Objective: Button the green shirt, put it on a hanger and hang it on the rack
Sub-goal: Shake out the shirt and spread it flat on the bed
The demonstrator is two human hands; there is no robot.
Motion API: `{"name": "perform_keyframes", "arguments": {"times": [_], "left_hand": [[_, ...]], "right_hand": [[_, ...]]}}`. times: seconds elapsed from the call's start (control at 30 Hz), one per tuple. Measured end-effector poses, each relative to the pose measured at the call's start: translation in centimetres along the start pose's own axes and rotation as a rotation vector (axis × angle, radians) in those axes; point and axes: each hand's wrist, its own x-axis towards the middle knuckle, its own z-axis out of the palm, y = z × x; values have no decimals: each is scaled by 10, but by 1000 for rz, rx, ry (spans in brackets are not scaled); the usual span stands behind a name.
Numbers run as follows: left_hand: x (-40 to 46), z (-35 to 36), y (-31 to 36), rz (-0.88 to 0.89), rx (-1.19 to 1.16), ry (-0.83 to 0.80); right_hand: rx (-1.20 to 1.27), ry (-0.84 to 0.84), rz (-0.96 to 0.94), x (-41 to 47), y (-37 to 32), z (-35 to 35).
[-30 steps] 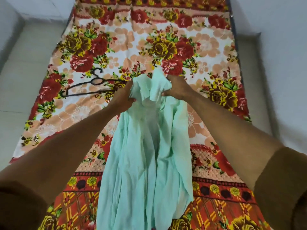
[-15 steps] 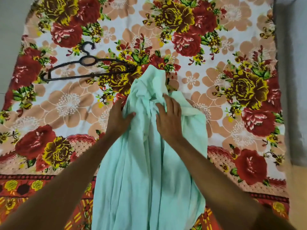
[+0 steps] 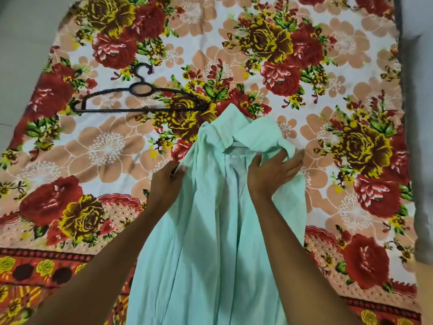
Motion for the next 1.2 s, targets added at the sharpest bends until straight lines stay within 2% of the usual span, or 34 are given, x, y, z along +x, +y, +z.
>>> {"name": "perform_keyframes", "arguments": {"times": [0.1,0.17,0.2,0.27,0.33,0.37,0.57,0.6,0.67,0.73,0.8,0.87,0.93,1.0,1.03,1.13,1.2], "left_hand": [[-12,-9,-6,-158,93,-94],[-21,-16,-15,-140,201,-135],[-25,-19,-21,-129,212,-152],[-24,-24,-27,-100,182,-154],[-18,-33,-28,-36,172,-104],[-13,-39,-29,-14,157,-71],[22,-65,-40,-15,116,56],[15,-68,-42,-37,112,61],[-8,-73,-48,-105,151,-35],[-34,-79,-62,-115,255,-149],[-46,-85,-78,-108,276,-175],[-46,-95,-86,-214,92,-105],[-39,-108,-90,-325,-138,48],[-36,-119,-93,-339,-157,114],[-39,-124,-97,-310,-82,71],[-56,-131,-108,-305,211,-199],[-69,-136,-120,-330,225,-322]], "right_hand": [[74,94,-32,-21,-17,-12],[107,46,-190,-49,-22,-15],[153,-39,-312,-65,-23,-13],[174,-321,-605,-87,-19,-3],[0,-531,-854,-96,-10,11],[-70,-577,-905,-97,-7,17],[-315,-734,-878,-90,-5,22],[-342,-742,-851,-90,-9,19],[-392,-666,-822,-96,-21,12],[-357,-531,-887,-108,-33,6],[-256,-584,-1031,-123,-35,8],[-251,-702,-1088,-133,-26,16],[-336,-716,-1072,-134,-12,23],[-404,-678,-1067,-138,-3,28],[-404,-654,-1054,-143,-3,27],[-262,-536,-1087,-168,-14,14],[-93,-485,-1159,-193,-20,7]]}}
